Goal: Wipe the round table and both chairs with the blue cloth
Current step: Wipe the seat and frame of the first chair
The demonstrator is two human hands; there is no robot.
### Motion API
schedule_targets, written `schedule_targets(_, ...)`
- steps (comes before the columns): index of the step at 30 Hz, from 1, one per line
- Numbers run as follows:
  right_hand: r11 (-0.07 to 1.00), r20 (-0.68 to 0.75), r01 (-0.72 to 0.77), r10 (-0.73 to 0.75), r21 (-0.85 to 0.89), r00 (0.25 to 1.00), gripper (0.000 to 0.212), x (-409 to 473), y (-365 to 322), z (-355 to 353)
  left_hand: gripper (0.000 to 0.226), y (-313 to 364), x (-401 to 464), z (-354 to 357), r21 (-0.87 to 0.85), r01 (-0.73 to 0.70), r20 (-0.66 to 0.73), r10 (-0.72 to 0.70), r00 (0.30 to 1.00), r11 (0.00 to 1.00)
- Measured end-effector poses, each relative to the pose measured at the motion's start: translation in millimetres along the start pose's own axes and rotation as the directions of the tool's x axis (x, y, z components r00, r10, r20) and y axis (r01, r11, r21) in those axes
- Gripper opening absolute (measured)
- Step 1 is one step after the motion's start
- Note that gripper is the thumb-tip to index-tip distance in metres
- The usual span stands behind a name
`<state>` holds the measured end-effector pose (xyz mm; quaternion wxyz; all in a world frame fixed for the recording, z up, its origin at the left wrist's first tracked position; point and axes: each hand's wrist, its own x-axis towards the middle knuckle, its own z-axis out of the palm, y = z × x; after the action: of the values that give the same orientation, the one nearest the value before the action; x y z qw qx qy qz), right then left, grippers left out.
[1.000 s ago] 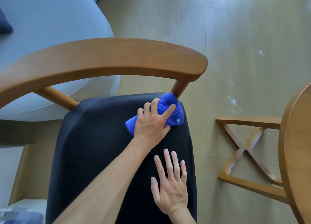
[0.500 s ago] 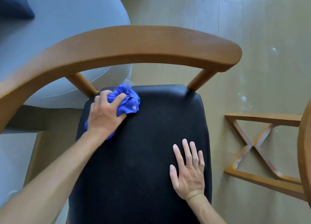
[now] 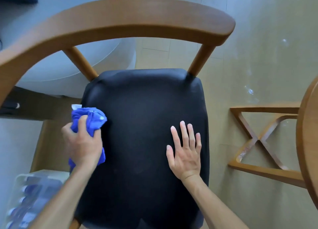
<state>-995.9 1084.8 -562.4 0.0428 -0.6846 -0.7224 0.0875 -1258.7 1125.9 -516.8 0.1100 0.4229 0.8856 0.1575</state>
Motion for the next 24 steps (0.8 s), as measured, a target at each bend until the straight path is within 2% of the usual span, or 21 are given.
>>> schedule_targets(3, 0.998, -0.025, 0.005, -0.003, 0.068, 1.000, 0.055, 1, 2, -4, 0.044, 66, -53, 25, -0.045, -0.261, 0.112, 0.265, 0.958, 0.964)
schedule_targets(6, 0.984, -0.046, 0.002, 0.006, 0.180, 0.999, 0.051, 2, 4, -8, 0.047, 102, -82, 40, -0.094, -0.406, 0.207, 0.417, 0.885, 0.909)
schedule_targets(9, 0.977, -0.068, 0.009, 0.006, 0.212, 0.998, 0.048, 1, 5, -7, 0.052, 99, -90, 40, -0.066, -0.548, 0.277, 0.542, 0.793, 0.834)
schedule_targets(13, 0.988, -0.111, 0.027, -0.011, 0.150, 0.994, 0.050, 0, 6, -4, 0.065, 75, -68, 26, -0.062, -0.685, 0.318, 0.664, 0.676, 0.726)
schedule_targets(15, 0.992, -0.113, 0.030, -0.016, 0.125, 0.993, 0.051, 0, 6, -2, 0.066, 55, -50, 14, -0.051, -0.653, 0.324, 0.631, 0.705, 0.756)
schedule_targets(19, 0.996, -0.102, 0.038, -0.030, 0.084, 0.994, 0.052, -1, 6, 0, 0.060, 1, -20, -9, 0.013, -0.474, 0.309, 0.447, 0.840, 0.881)
schedule_targets(24, 0.995, -0.098, 0.036, -0.028, 0.088, 0.995, 0.052, -1, 8, 0, 0.061, -35, -11, -17, 0.075, -0.192, 0.158, 0.178, 0.971, 0.979)
